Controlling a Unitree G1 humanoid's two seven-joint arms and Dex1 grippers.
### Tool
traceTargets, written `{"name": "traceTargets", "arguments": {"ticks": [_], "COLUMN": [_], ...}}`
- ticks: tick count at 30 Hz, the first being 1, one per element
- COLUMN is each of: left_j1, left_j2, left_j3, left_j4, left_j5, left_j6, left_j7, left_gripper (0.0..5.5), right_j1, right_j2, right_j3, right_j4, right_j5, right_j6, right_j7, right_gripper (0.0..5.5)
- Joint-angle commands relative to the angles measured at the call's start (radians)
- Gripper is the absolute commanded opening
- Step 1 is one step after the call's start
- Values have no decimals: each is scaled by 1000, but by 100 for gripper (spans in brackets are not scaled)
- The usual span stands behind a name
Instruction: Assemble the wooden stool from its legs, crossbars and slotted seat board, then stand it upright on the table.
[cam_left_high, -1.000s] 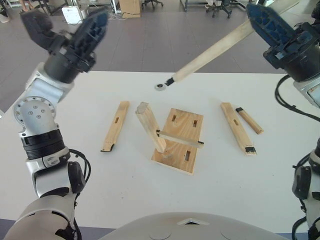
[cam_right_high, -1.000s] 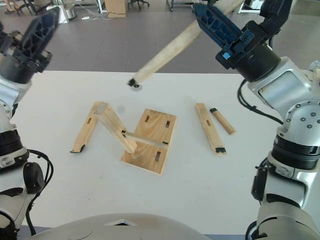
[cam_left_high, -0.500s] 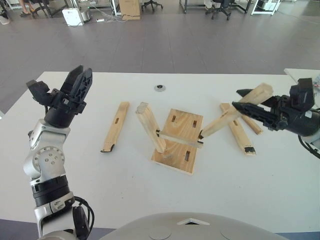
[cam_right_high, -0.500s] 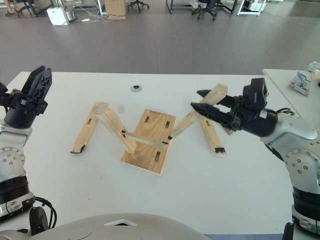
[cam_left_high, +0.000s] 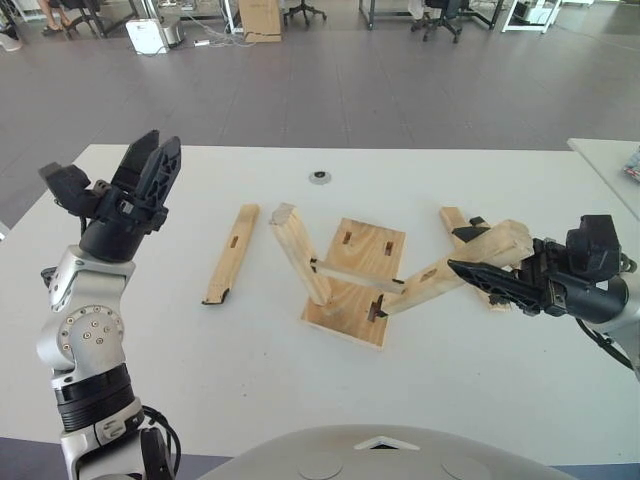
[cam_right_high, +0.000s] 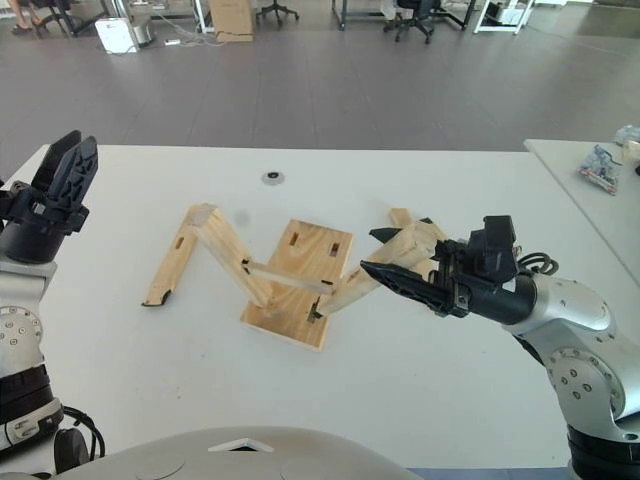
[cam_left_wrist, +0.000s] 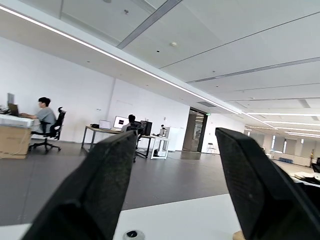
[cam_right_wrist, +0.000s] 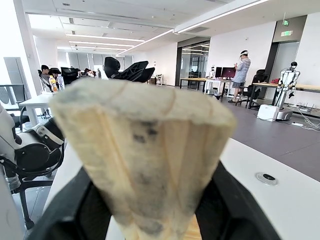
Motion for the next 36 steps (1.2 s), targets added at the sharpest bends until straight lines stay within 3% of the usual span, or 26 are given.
{"name": "traceTargets", "arguments": {"ticks": [1, 22, 32, 36], "left_j1": [-42, -53, -17, 60], "left_j2": [20, 50, 31, 19], "left_j3": [-27, -11, -7, -62], "left_j4": [-37, 60, 97, 156], "left_j5": [-27, -40, -36, 57], "left_j6": [41, 35, 7, -29], "left_j7": [46, -37, -93, -139], "left_gripper": [287, 287, 287, 287], "right_j1": [53, 81, -34, -120], "right_j2": [14, 30, 3, -3], "right_j3": [10, 70, 179, 203], "right_j4": [-33, 127, 148, 170], "right_j5": [-9, -194, -268, -235], "right_j6": [0, -154, -165, -110], "right_j7": [7, 116, 158, 145], "right_gripper": [207, 207, 207, 207]}}
